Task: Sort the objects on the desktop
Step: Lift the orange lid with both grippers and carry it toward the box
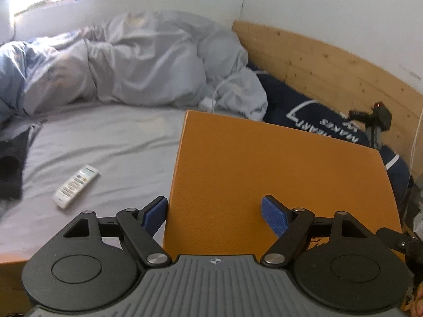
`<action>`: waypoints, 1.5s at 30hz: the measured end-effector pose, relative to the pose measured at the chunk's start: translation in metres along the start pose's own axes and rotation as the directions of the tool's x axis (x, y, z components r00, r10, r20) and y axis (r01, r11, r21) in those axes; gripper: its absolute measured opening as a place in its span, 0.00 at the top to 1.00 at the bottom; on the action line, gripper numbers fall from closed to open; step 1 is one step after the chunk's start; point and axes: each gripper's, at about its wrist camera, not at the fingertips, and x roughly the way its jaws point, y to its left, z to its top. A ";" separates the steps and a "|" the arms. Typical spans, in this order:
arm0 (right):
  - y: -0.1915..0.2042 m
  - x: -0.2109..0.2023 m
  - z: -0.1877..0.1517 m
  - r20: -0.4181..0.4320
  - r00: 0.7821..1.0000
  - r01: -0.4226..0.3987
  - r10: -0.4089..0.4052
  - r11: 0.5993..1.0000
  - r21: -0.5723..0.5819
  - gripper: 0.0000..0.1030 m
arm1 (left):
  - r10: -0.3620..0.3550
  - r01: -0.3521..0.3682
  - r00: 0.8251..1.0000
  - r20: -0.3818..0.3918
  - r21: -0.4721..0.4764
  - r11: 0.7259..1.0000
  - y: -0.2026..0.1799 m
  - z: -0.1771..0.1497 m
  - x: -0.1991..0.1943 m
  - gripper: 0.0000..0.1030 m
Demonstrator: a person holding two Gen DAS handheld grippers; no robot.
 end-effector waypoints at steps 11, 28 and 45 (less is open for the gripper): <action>0.074 -0.031 -0.009 -0.010 0.994 -0.110 0.110 0.988 -0.108 0.13 | 0.096 -0.094 0.993 0.075 -0.028 0.995 0.024 0.002 -0.085 0.20; 0.197 -0.057 -0.060 -0.136 0.963 -0.262 0.234 0.931 -0.254 0.13 | 0.219 -0.200 0.968 0.123 -0.151 0.968 0.104 -0.037 -0.191 0.25; 0.288 -0.038 -0.104 -0.283 0.919 -0.364 0.273 0.865 -0.347 0.13 | 0.301 -0.273 0.953 0.047 -0.307 0.912 0.177 -0.091 -0.235 0.25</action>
